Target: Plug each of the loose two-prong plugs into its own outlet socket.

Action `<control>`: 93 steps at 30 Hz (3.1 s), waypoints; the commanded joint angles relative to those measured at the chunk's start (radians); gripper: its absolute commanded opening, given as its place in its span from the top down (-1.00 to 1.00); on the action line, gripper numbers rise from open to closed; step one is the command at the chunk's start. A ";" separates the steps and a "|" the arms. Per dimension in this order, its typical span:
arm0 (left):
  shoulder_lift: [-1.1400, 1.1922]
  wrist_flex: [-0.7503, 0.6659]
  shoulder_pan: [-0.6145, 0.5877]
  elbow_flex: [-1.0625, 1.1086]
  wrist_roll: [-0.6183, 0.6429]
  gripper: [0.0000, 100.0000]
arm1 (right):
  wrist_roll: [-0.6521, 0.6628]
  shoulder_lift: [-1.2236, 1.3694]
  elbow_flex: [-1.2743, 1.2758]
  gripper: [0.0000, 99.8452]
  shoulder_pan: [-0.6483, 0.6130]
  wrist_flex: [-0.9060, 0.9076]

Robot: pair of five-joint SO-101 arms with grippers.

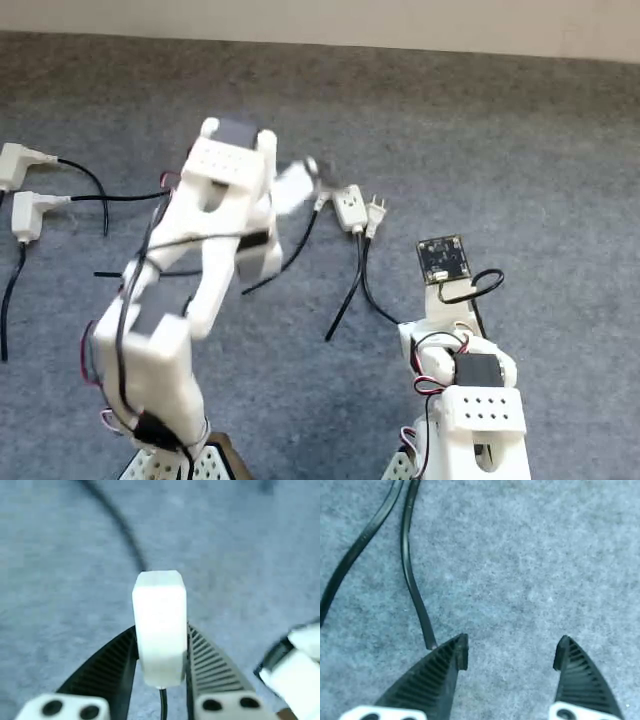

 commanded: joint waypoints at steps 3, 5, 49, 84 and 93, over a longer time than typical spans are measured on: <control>-0.430 -0.184 0.081 0.624 -0.172 0.99 | -0.005 -0.012 -0.002 0.46 -0.005 -0.015; -0.509 -0.292 0.105 0.785 -0.170 0.99 | -0.005 -0.012 -0.002 0.46 -0.005 -0.016; -0.550 -0.351 0.177 0.878 -0.015 0.71 | -0.005 -0.010 0.016 0.46 -0.007 -0.035; -0.545 -0.678 -0.140 0.562 0.485 0.71 | 0.011 -0.010 0.012 0.46 -0.002 -0.031; -0.545 -1.122 -0.243 0.851 0.865 0.71 | 0.005 0.001 -0.269 0.46 -0.015 0.061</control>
